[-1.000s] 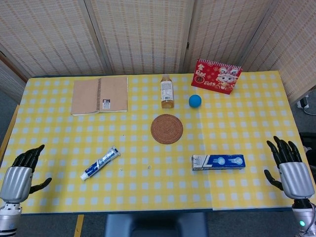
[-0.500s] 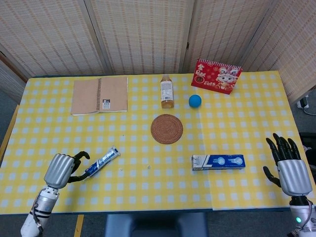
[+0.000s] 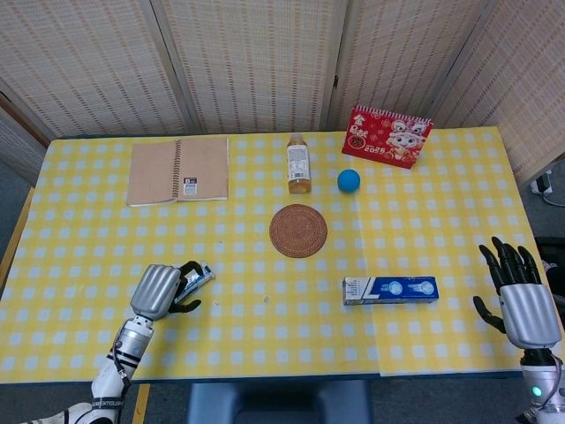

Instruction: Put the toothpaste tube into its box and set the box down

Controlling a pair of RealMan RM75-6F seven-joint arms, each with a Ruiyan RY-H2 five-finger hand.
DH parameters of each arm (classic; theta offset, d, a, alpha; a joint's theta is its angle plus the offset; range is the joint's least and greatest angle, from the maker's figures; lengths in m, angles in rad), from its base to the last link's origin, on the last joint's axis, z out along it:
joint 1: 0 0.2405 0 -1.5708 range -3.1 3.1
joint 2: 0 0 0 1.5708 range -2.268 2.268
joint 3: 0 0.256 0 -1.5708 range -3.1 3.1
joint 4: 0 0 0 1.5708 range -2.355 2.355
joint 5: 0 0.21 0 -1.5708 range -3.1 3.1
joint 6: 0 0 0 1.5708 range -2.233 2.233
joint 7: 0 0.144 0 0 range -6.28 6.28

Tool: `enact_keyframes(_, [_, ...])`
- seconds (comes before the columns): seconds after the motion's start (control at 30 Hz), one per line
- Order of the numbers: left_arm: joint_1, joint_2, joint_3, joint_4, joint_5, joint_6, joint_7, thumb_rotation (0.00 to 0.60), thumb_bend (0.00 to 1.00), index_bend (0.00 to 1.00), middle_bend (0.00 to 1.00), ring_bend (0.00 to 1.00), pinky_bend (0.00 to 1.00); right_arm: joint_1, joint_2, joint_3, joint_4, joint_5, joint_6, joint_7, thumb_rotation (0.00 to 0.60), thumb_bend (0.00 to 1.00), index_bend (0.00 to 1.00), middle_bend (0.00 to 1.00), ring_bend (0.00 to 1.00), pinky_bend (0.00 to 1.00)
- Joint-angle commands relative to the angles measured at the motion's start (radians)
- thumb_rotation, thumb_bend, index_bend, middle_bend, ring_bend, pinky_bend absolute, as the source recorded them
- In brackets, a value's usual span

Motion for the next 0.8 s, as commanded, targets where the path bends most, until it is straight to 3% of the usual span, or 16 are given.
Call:
enact_keyframes(0.03, [-0.032, -0.044, -0.022, 0.034, -0.082, -0.037, 0.052, 0.600, 0.19, 0.40, 1.00, 1.00, 1.00, 0.000, 0.000, 0.001, 0.000, 0.001, 0.001, 0.001, 0.600, 0.35, 0.00, 0.00, 0.00, 0.00])
enact_keyframes(0.3, [-0.064, -0.077, -0.028, 0.068, -0.196, -0.067, 0.107, 0.600, 0.18, 0.29, 1.00, 1.00, 1.00, 0.000, 0.010, 0.006, 0.002, 0.011, -0.001, 0.021, 0.600, 0.35, 0.00, 0.00, 0.00, 0.00])
enact_keyframes(0.8, [-0.107, -0.129, -0.017, 0.166, -0.302, -0.097, 0.148, 0.600, 0.18, 0.31, 1.00, 1.00, 1.00, 0.000, 0.011, 0.004, 0.002, 0.008, 0.001, 0.022, 0.600, 0.35, 0.00, 0.00, 0.00, 0.00])
